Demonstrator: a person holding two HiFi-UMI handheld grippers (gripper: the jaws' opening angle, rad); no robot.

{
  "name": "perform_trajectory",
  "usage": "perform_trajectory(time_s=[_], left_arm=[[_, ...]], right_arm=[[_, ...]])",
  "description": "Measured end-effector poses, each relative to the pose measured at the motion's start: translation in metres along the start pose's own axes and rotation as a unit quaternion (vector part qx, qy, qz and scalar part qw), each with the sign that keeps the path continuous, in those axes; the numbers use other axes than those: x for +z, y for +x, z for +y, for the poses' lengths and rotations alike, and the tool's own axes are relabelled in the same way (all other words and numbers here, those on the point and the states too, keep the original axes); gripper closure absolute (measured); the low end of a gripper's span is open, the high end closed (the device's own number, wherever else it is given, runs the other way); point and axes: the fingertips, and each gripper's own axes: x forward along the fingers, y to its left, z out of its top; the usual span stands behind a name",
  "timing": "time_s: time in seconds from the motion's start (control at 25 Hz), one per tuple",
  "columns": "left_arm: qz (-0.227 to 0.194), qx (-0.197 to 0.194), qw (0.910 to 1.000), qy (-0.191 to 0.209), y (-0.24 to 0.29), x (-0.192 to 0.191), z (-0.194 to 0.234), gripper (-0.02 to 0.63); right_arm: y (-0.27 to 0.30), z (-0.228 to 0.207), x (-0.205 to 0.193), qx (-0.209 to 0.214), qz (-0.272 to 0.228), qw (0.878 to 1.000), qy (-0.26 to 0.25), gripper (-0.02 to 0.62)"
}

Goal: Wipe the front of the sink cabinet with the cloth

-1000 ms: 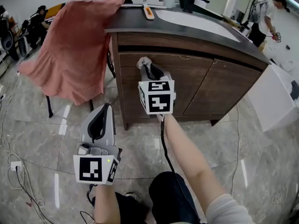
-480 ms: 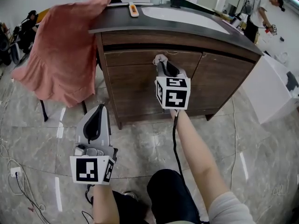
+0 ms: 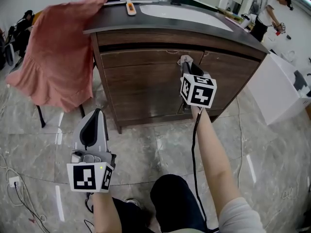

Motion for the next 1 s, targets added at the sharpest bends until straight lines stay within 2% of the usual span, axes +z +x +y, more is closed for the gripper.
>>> perform_trajectory(time_s=[0.2, 0.32, 0.44, 0.72, 0.88, 1.0], left_arm=[[0.000, 0.006, 1.0000, 0.001, -0.002, 0.002, 0.003, 0.600], [-0.001, 0.006, 1.0000, 0.003, -0.002, 0.002, 0.004, 0.600], [-0.001, 0.006, 1.0000, 0.004, -0.003, 0.002, 0.003, 0.600], [-0.004, 0.009, 1.0000, 0.001, -0.004, 0.004, 0.003, 0.600], [-0.004, 0.008, 0.9999, 0.006, -0.004, 0.005, 0.001, 0.600], [-0.006, 0.009, 0.9999, 0.008, -0.005, 0.008, 0.001, 0.600]], right_arm=[[-0.002, -0.041, 0.001, -0.039, 0.002, 0.999, 0.009, 0.537], [-0.003, -0.053, -0.001, -0.044, -0.002, 0.999, 0.020, 0.538], [-0.002, -0.050, -0.007, -0.043, -0.004, 0.999, 0.008, 0.540], [0.001, -0.045, -0.046, -0.040, 0.028, 0.999, 0.011, 0.541], [0.001, -0.035, -0.046, -0.038, 0.030, 0.999, 0.010, 0.541], [0.002, -0.011, -0.046, -0.023, 0.031, 0.999, 0.003, 0.541]])
